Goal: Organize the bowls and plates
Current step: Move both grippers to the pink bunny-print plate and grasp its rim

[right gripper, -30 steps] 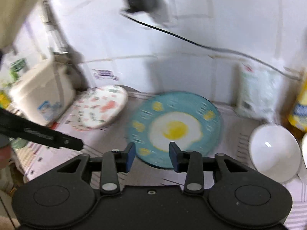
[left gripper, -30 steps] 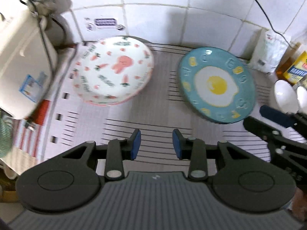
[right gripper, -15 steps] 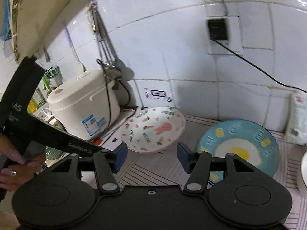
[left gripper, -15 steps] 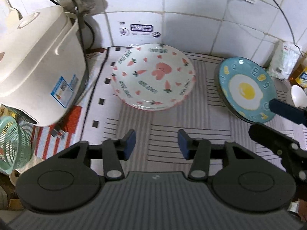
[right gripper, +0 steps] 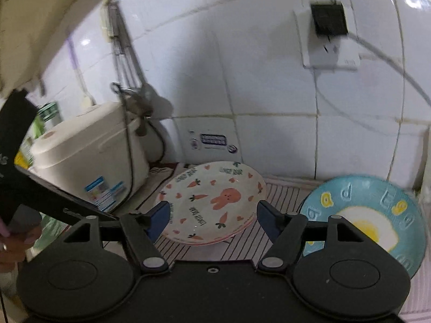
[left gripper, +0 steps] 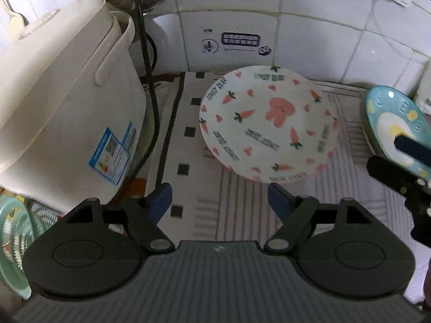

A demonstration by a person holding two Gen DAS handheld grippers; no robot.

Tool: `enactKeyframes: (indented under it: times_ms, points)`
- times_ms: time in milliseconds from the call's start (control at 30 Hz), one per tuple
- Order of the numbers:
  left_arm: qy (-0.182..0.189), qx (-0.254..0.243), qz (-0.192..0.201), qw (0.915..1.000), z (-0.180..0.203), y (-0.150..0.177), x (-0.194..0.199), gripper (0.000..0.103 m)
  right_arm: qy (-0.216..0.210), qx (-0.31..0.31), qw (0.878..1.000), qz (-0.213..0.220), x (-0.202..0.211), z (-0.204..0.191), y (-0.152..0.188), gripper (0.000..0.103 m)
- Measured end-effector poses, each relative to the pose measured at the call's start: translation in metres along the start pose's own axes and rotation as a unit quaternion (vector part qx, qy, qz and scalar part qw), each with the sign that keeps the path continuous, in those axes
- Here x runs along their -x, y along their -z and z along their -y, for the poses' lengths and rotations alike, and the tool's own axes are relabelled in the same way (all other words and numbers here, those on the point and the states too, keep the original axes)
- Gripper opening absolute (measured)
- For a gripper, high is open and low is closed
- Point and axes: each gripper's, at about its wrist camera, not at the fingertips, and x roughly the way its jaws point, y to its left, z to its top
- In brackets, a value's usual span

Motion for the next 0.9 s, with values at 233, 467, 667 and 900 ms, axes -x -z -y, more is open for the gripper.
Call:
enactKeyframes:
  times_ms: [233,467,667,900]
  points:
    - [0.036,0.014,-0.006,0.9992,-0.009,-0.01,-0.044,0.078,0.018,-0.088,0.996,-0.029,-0.047,0.014,0.022,0.075]
    - [0.044,0.01,-0.022,0.9987,-0.007,-0.014,-0.074,0.078,0.025,-0.144,0.988,-0.052,-0.082,0.022,0.038,0.074]
    - [0.056,0.011,-0.034,0.9978,-0.002,-0.023,-0.083,0.074,0.031,-0.171,0.983,-0.064,-0.095,0.028,0.038,0.06]
    - [0.076,0.022,-0.047,0.9957,0.0,-0.03,-0.094,0.05,0.029,-0.19,0.978,-0.082,-0.109,0.036,0.034,0.024]
